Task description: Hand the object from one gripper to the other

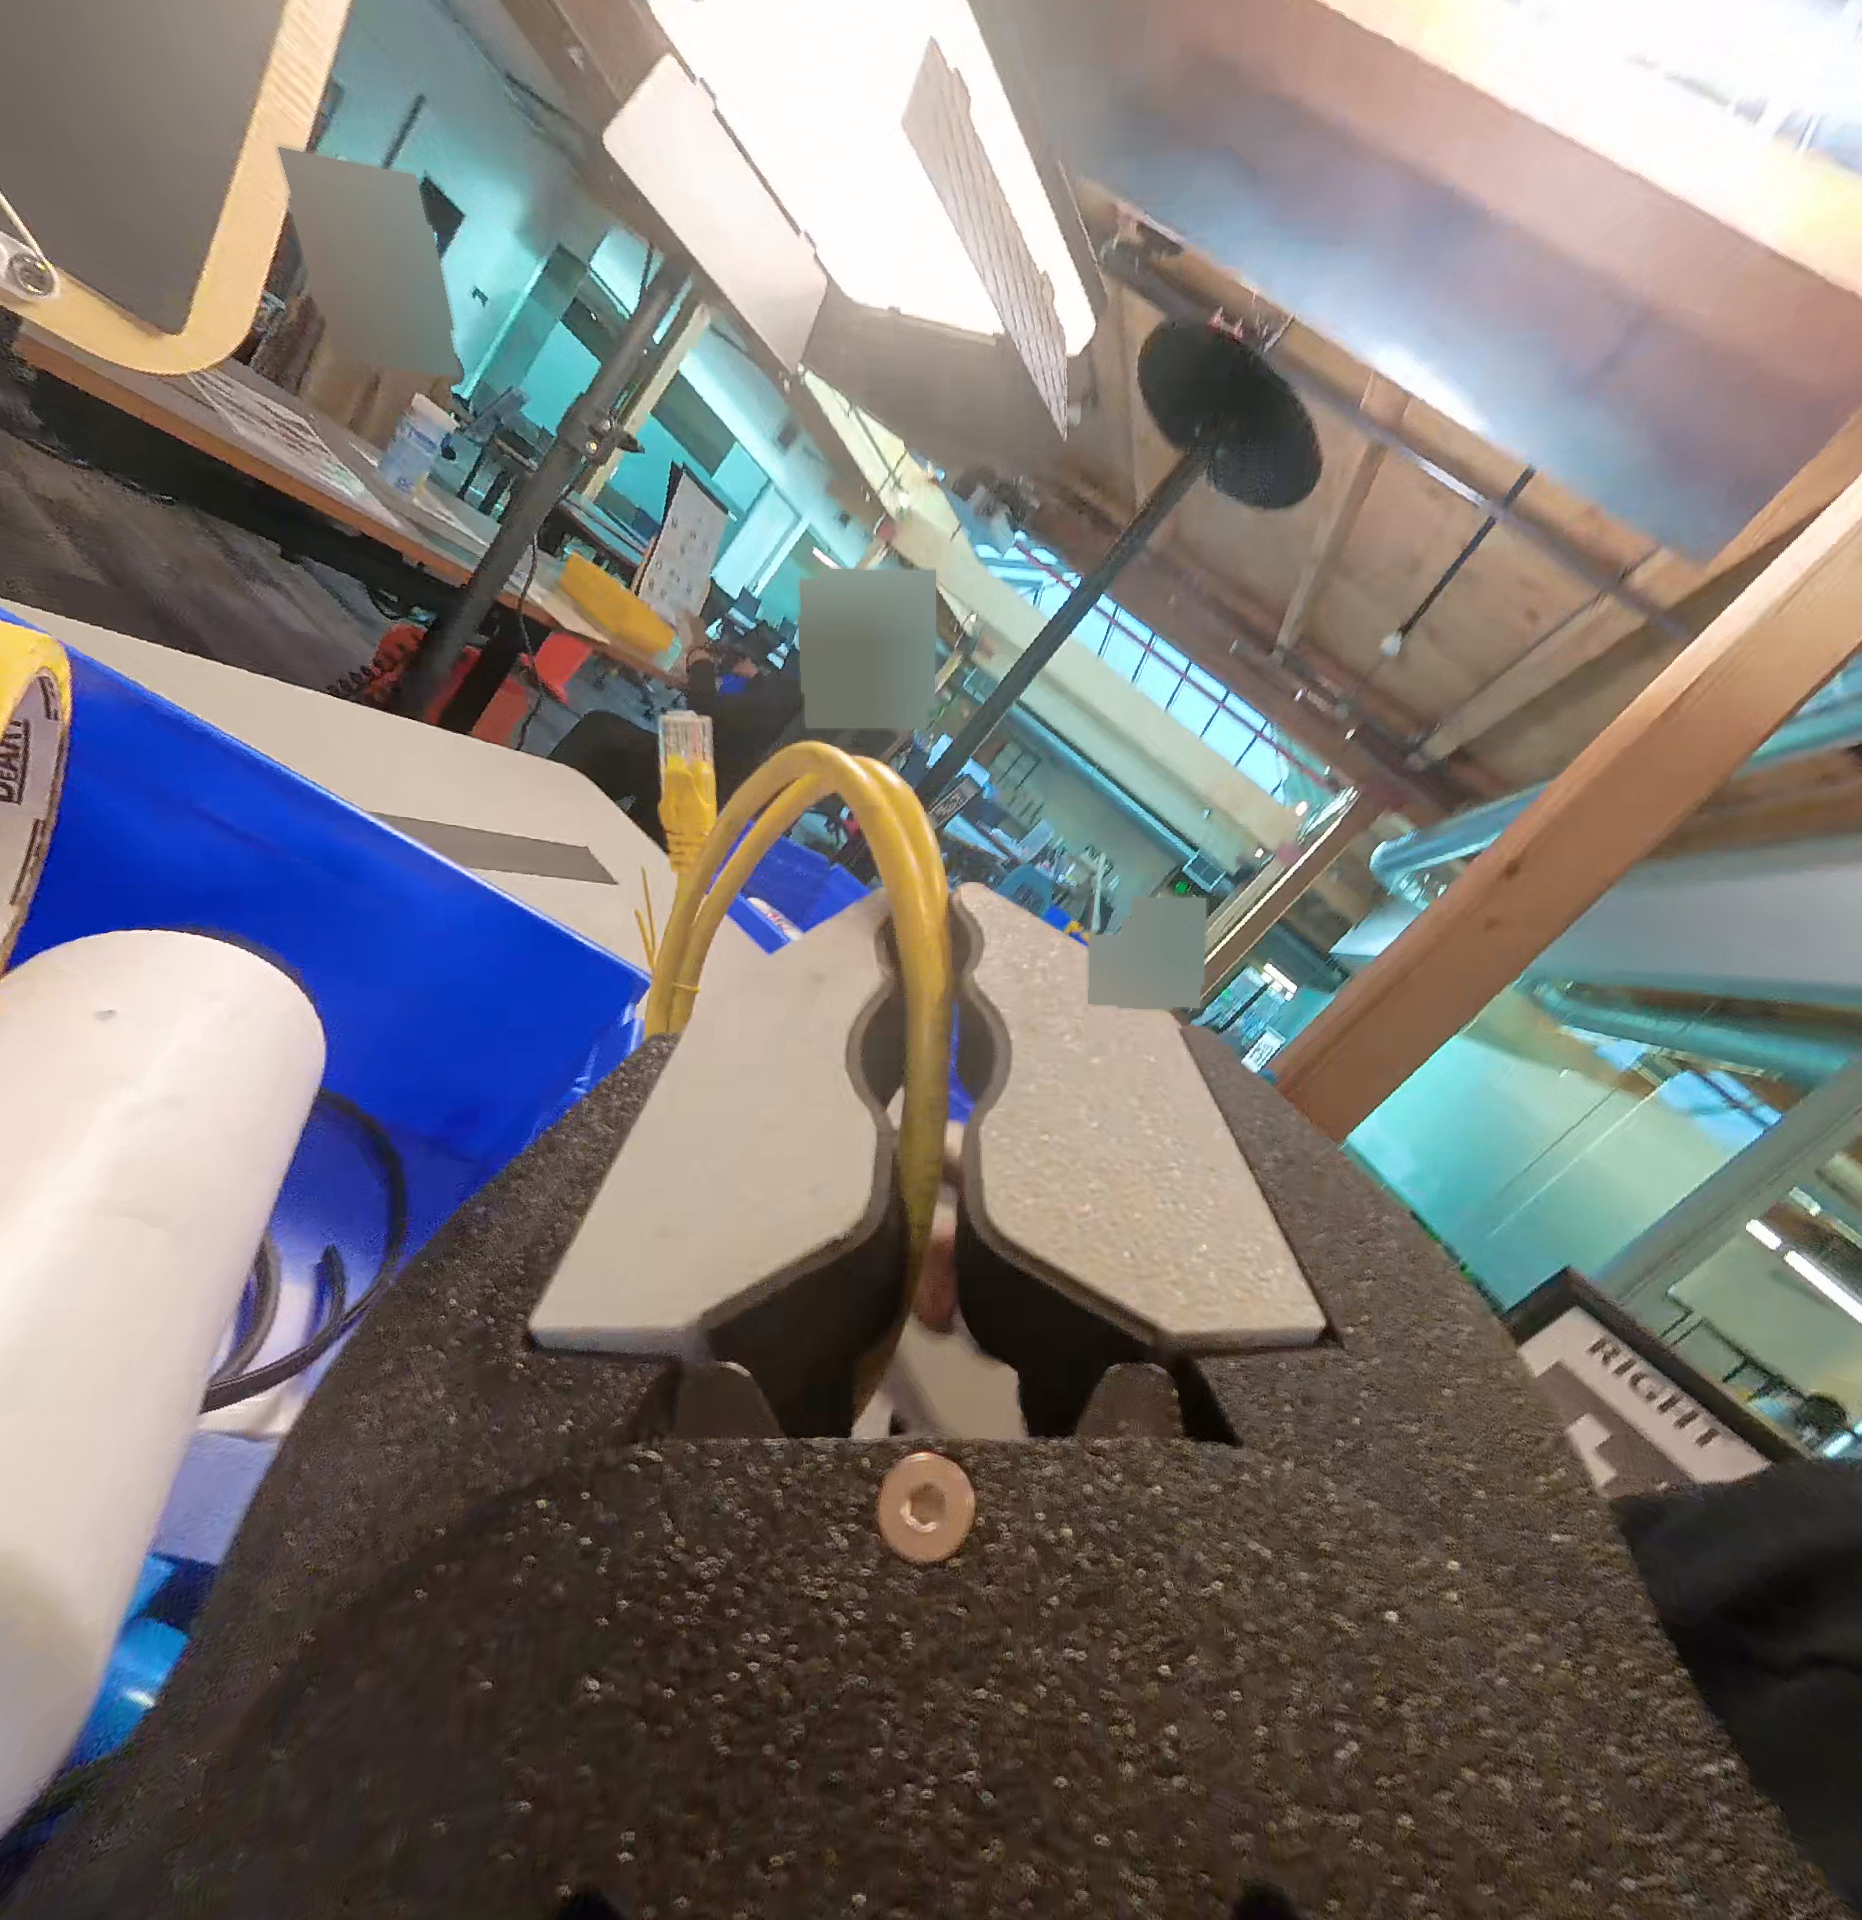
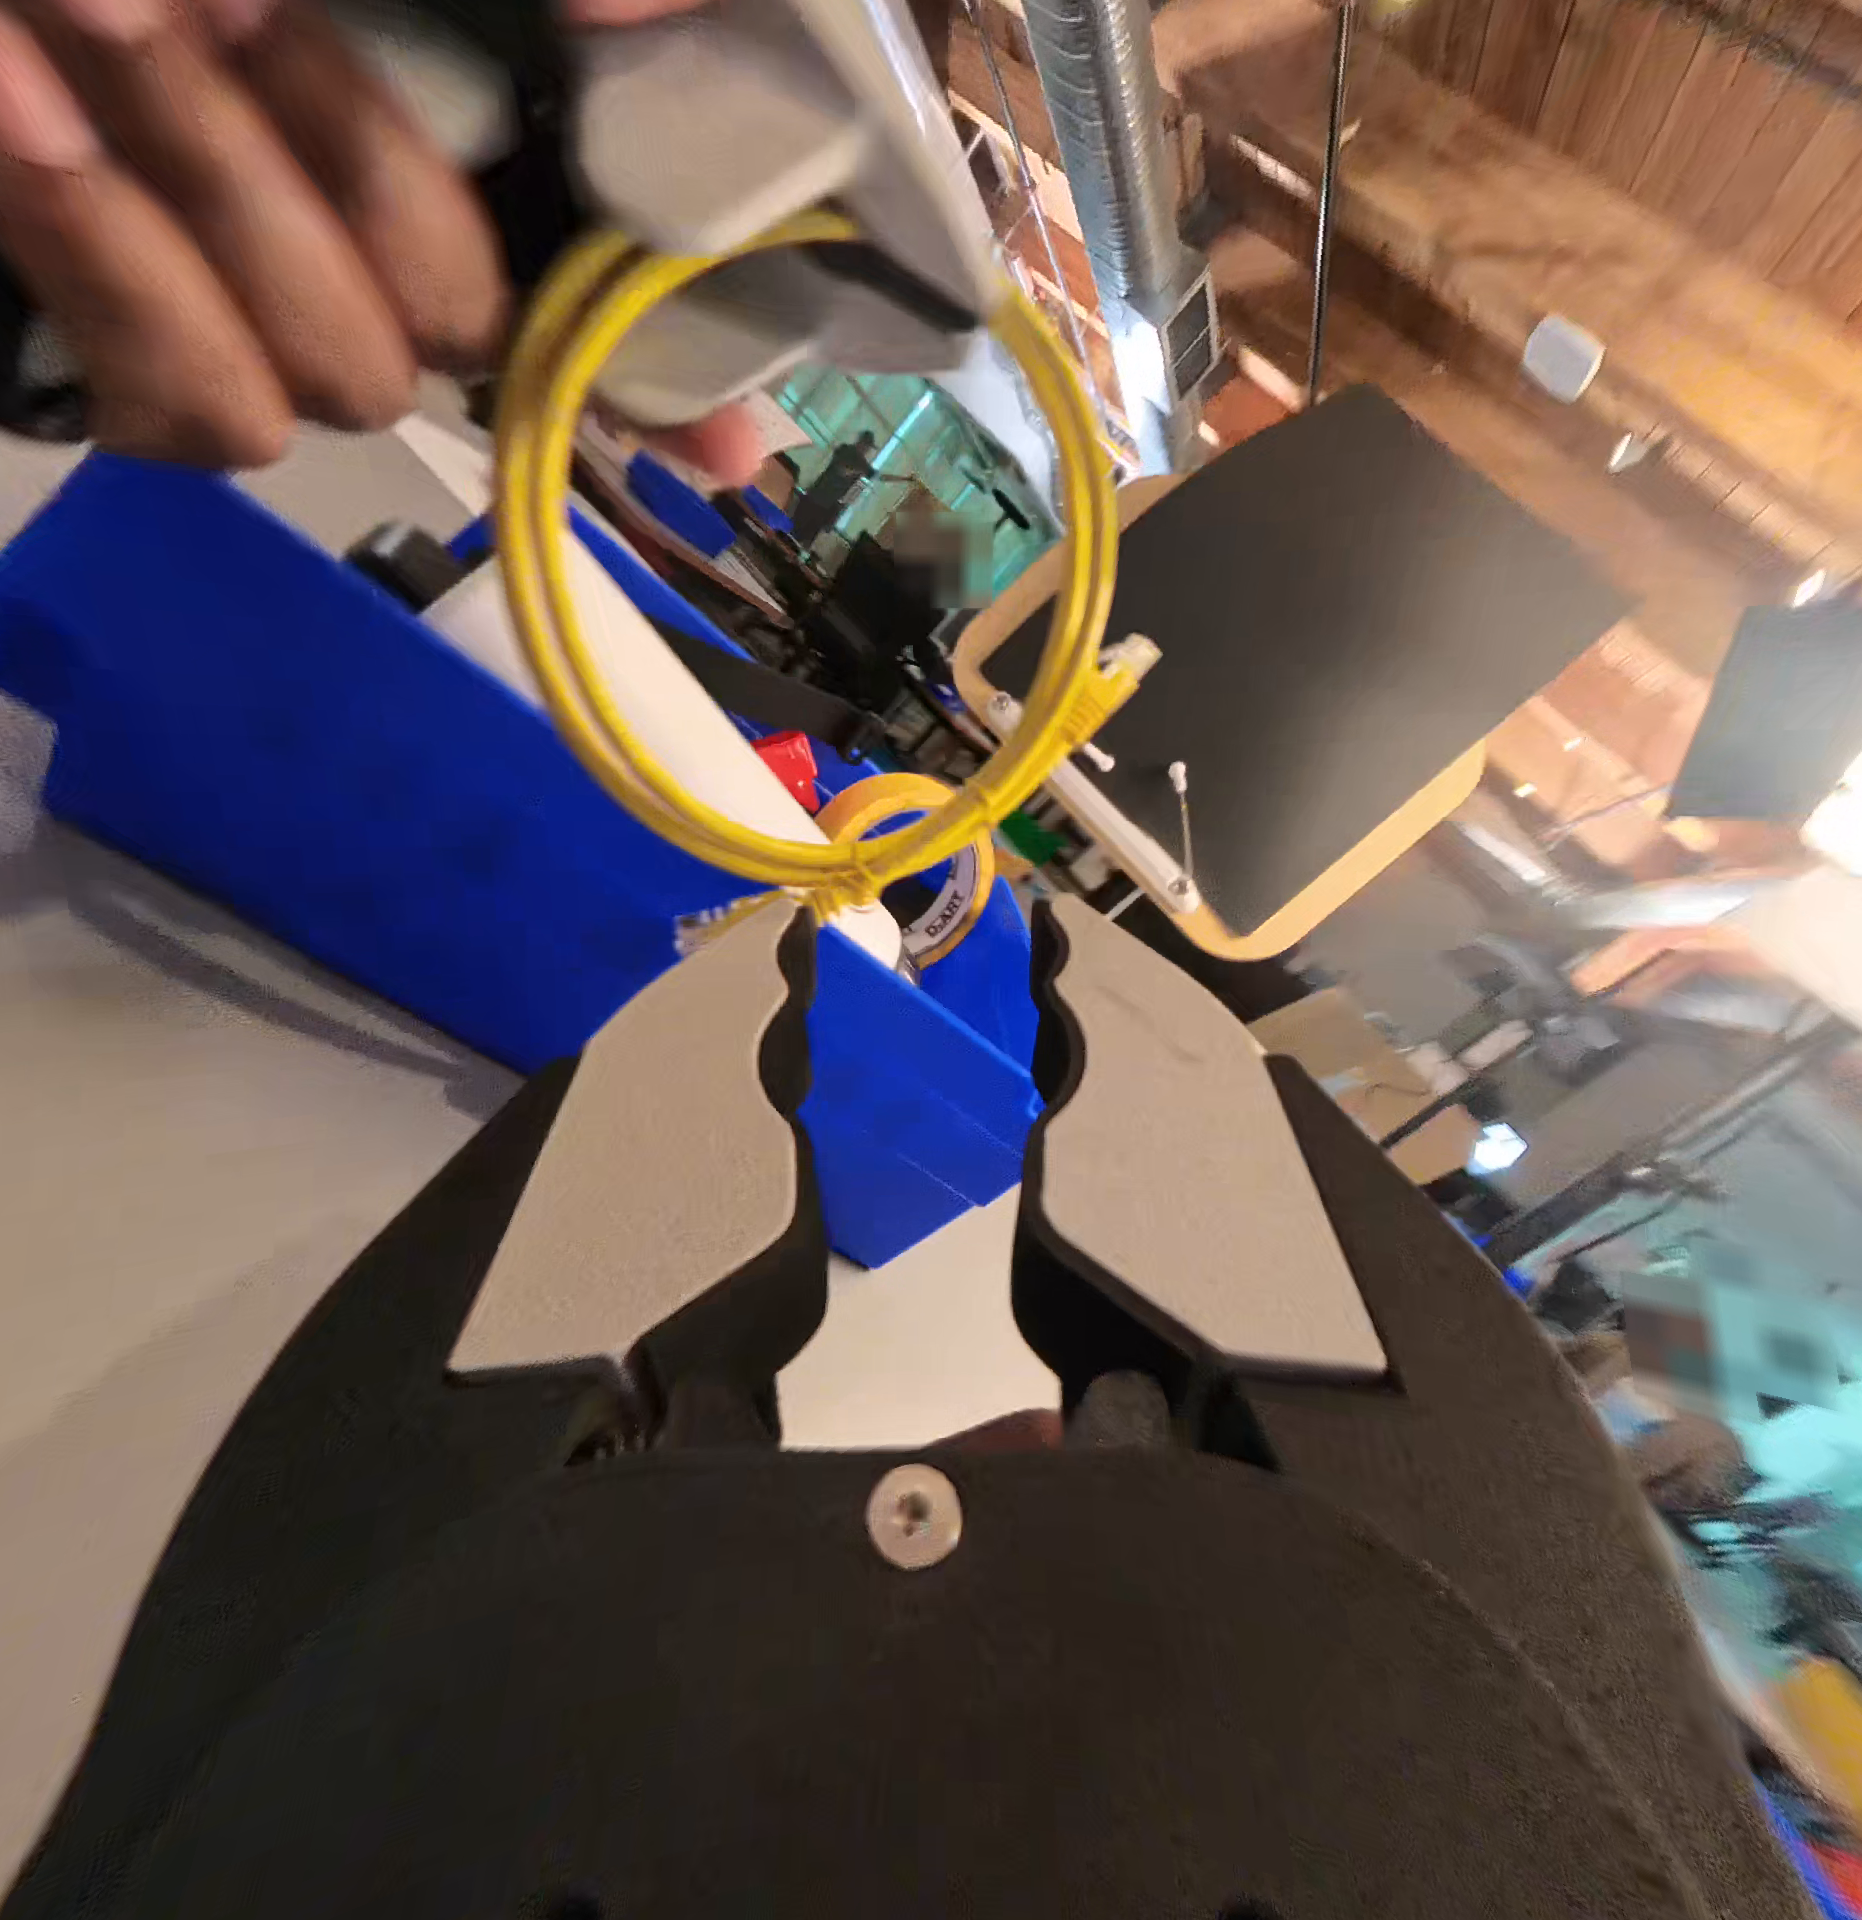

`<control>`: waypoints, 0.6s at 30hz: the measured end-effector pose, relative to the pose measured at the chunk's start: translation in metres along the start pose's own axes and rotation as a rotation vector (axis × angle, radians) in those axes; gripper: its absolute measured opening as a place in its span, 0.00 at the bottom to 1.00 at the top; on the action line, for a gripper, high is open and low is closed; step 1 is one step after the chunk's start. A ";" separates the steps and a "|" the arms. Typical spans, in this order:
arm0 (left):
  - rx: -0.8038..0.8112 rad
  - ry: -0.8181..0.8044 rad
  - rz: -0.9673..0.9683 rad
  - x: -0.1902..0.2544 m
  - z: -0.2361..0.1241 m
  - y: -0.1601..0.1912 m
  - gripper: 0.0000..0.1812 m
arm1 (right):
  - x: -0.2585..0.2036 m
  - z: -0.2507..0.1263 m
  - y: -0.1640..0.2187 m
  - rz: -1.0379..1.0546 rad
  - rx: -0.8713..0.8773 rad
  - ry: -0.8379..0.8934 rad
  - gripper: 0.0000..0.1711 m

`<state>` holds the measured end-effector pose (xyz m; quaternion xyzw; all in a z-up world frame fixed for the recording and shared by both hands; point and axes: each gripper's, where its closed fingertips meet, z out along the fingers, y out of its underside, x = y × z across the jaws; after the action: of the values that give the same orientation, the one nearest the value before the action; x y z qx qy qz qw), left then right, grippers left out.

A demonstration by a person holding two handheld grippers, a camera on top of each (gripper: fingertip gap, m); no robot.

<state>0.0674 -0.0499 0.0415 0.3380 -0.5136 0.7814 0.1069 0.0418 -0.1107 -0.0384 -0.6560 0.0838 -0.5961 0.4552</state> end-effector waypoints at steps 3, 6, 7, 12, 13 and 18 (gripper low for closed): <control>0.047 0.026 -0.070 0.006 0.000 -0.002 0.03 | -0.030 0.006 -0.018 -0.230 0.021 0.048 0.30; 0.054 0.073 -0.162 0.016 0.003 0.004 0.03 | -0.042 0.017 -0.024 -0.399 0.002 0.128 0.34; 0.054 0.095 -0.208 0.019 0.004 0.007 0.03 | -0.042 0.021 -0.023 -0.441 -0.013 0.158 0.35; 0.008 0.160 -0.308 0.022 0.006 0.016 0.03 | -0.024 0.021 -0.019 -0.453 0.002 0.203 0.03; -0.029 0.159 -0.274 0.022 0.007 0.018 0.06 | -0.017 0.018 -0.017 -0.409 -0.002 0.196 0.03; -0.273 0.171 0.108 0.025 0.005 0.037 0.26 | 0.030 0.003 -0.009 0.059 0.044 0.064 0.03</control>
<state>0.0318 -0.0755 0.0311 0.2243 -0.6214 0.7350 0.1530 0.0488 -0.1237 -0.0104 -0.6236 0.1046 -0.6050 0.4839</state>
